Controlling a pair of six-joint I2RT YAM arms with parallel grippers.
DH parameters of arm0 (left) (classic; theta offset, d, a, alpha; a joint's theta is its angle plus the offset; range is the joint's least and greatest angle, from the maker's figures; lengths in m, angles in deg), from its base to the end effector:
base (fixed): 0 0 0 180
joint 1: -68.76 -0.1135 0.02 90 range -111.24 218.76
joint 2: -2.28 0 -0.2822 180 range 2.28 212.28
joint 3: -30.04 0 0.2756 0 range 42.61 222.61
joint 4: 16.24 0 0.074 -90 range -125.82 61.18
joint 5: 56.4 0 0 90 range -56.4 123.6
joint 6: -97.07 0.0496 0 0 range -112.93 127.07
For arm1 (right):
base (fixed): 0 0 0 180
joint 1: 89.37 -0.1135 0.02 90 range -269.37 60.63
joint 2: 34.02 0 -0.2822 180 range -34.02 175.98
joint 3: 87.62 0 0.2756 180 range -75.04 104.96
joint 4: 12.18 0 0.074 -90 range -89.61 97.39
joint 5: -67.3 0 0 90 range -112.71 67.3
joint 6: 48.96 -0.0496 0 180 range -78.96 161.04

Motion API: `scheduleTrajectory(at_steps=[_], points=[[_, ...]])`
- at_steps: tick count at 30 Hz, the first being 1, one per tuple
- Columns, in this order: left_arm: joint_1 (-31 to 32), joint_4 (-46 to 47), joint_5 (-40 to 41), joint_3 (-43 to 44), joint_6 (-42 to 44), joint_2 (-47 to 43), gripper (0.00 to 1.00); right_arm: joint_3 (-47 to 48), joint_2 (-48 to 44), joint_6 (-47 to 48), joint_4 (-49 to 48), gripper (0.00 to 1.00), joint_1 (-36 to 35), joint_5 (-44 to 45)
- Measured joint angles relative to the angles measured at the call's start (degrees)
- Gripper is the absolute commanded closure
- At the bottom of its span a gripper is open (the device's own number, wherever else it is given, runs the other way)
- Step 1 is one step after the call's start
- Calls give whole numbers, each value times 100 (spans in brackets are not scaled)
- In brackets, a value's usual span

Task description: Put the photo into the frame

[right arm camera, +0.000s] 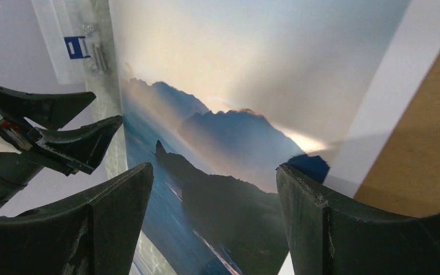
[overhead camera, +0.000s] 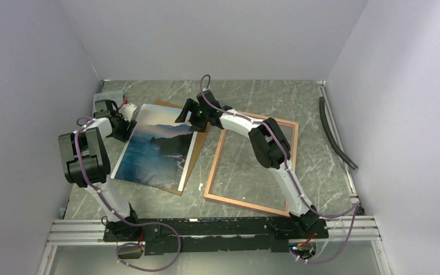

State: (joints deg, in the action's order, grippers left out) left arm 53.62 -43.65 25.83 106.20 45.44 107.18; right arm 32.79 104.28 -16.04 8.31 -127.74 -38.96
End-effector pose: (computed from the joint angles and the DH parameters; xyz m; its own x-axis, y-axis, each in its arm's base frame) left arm 0.3906 0.0987 0.1514 -0.7440 0.4358 -0.5064 0.3517 0.8999 0.2577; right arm 0.4526 0.3761 0.1411 -0.9092 0.3080 -0.2801 -0.0088 0.6585 0.7525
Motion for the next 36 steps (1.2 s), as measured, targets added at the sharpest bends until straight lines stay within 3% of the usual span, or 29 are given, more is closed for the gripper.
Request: scheduleTrajectory(at_steps=[5,15,26,36], points=[[-42,-103,-70,0,20,-24,31,101,15,57,155,14,-94,17],[-275,-332,-356,35,85,-31,31,-1062,-813,356,282,15,2,-46],[-280,-332,-380,37,105,-28,32,-975,-822,627,562,15,-9,22],[-284,-334,-387,37,109,-28,32,-1410,-1058,634,61,14,101,-789]])
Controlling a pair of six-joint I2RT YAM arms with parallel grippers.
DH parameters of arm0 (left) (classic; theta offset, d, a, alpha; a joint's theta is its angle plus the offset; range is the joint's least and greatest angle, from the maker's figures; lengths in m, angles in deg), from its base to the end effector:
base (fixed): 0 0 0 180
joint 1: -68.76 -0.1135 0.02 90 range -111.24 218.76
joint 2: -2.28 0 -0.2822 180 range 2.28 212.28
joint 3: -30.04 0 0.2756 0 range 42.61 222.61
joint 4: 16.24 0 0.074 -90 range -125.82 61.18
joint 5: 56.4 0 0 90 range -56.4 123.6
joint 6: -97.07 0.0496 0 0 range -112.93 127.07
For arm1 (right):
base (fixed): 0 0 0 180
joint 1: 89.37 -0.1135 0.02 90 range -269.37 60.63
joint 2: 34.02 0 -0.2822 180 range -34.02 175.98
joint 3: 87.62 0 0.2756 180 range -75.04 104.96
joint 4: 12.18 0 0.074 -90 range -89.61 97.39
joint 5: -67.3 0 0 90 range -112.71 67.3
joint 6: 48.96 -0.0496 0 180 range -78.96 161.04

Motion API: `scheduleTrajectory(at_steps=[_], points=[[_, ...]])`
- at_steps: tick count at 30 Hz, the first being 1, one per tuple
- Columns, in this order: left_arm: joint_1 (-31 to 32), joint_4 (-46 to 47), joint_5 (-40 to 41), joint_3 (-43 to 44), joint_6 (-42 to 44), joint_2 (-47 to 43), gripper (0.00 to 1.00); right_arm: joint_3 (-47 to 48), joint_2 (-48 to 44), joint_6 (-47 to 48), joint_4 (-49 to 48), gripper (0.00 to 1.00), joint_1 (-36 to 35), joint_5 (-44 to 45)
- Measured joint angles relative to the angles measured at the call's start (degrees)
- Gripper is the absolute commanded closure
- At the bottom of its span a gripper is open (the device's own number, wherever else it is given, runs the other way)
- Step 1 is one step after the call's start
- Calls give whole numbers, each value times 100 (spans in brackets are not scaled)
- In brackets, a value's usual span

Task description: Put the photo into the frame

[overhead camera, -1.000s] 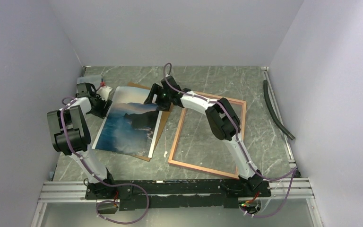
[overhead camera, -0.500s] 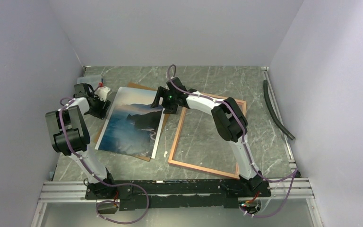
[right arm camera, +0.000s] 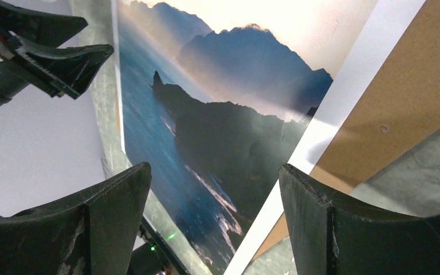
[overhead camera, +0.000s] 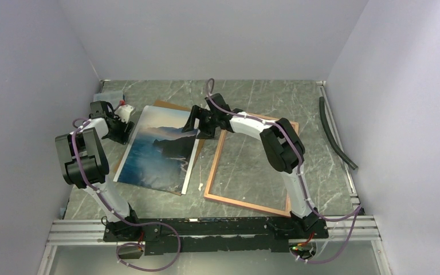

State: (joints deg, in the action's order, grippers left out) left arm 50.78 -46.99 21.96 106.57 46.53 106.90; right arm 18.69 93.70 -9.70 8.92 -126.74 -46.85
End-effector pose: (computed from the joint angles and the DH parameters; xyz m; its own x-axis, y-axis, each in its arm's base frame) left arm 0.3815 0.1133 0.1519 -0.7575 0.4086 -0.5092 0.3605 0.9120 0.1955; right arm 0.4146 0.3422 0.1555 -0.9543 0.1602 -0.2525 -0.0864 0.6606 0.7457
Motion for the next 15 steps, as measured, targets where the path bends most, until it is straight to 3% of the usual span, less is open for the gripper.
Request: scheduleTrajectory(at_steps=[8,15], points=[[0,-4,-4,0,15,0,32,-225,-321,103,-72,16,256,-31],[0,-9,-7,2,15,0,33,-76,-258,302,562,16,142,407]])
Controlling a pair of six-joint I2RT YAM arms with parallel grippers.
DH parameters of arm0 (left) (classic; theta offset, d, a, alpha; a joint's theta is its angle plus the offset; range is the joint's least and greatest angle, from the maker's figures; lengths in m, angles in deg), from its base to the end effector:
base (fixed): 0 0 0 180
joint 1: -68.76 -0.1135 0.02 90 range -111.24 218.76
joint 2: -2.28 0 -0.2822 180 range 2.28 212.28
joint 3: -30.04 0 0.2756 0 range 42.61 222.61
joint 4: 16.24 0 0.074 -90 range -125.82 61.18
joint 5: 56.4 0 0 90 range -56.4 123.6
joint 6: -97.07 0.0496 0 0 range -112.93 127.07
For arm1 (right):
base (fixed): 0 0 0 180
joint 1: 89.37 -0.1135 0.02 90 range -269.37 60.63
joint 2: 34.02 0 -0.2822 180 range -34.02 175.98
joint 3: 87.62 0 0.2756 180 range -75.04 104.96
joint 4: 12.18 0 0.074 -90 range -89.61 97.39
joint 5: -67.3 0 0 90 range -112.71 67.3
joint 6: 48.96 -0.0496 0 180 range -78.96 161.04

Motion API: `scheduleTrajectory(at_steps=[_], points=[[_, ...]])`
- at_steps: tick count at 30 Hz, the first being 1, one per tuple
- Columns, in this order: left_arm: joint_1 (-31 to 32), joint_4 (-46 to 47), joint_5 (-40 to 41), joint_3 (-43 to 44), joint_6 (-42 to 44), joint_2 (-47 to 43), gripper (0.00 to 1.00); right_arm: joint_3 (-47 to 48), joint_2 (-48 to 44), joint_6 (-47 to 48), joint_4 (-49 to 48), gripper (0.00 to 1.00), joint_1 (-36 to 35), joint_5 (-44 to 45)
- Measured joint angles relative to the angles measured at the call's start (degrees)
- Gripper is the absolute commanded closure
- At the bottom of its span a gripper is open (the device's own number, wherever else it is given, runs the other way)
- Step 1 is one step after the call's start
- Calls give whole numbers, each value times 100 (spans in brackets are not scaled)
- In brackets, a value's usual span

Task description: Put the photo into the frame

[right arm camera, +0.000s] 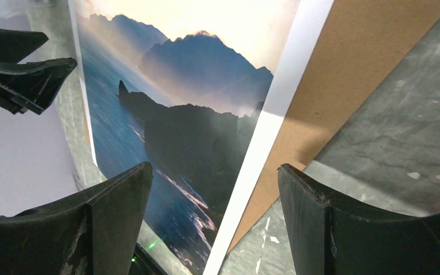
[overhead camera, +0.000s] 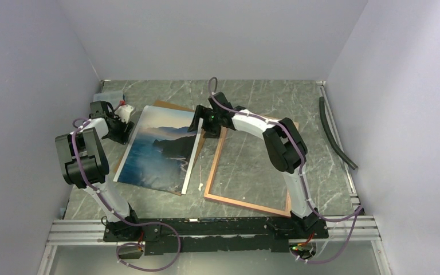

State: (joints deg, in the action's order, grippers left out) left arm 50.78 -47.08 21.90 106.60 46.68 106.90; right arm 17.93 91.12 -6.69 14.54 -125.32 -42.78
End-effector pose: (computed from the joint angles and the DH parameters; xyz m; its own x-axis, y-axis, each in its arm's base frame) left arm 0.3814 0.1132 0.1520 -0.7566 0.4108 -0.5086 0.3631 0.9110 0.1955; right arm 0.4153 0.3222 0.1647 -0.9438 0.1741 -0.2809 -0.0669 0.7319 0.6781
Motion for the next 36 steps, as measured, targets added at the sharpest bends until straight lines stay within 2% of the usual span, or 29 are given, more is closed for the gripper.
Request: scheduleTrajectory(at_steps=[10,19,24,36], points=[[7,-24,-31,17,0,24,38,448,334,42,461,17,-214,450],[98,-98,-33,26,4,33,48,774,474,-76,717,17,-422,911],[153,-162,-24,26,4,35,58,951,621,-323,645,17,-553,916],[188,-518,-155,216,4,146,66,1137,800,-968,566,16,-566,907]])
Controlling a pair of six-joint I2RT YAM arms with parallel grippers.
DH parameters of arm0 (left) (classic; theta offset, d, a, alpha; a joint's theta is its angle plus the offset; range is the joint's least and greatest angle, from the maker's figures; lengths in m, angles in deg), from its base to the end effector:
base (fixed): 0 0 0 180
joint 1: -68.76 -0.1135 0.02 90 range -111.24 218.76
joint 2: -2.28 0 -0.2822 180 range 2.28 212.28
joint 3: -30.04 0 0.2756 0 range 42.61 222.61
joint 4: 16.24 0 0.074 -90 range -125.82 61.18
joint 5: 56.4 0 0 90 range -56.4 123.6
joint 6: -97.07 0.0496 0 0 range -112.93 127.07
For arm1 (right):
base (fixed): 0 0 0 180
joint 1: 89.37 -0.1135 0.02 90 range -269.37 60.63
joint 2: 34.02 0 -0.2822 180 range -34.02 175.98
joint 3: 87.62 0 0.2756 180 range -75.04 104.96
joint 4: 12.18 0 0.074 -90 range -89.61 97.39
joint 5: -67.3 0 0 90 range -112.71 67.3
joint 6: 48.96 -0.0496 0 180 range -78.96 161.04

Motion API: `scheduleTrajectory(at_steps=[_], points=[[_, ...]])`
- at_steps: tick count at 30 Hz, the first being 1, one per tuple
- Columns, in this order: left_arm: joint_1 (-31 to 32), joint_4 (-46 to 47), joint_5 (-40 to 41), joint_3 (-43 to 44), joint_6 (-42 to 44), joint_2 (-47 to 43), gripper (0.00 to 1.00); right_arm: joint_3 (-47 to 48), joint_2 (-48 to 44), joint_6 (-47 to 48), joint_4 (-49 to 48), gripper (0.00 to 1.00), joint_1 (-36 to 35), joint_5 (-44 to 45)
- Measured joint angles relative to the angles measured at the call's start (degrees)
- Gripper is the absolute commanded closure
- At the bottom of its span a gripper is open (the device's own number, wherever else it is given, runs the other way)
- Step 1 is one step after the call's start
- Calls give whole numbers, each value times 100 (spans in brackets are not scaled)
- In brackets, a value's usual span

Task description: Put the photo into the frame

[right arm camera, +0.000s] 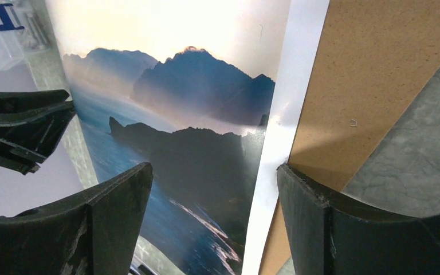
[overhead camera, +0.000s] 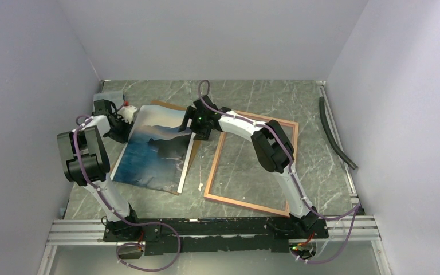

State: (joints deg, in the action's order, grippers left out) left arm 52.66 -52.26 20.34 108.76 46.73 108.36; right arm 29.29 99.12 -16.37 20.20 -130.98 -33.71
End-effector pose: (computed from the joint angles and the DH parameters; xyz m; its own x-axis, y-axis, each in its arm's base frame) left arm 0.3853 0.0994 0.1487 -0.7705 0.4242 -0.4758 0.4164 0.9001 0.1281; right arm 0.4114 0.3781 0.1503 -0.9309 0.2794 -0.2354 0.0707 0.7699 0.6342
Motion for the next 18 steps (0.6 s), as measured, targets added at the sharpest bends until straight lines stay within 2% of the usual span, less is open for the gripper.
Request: scheduleTrajectory(at_steps=[18], points=[[15,-669,-205,223,-7,52,69,-684,39,-922,-1663,9,-20,-717]])
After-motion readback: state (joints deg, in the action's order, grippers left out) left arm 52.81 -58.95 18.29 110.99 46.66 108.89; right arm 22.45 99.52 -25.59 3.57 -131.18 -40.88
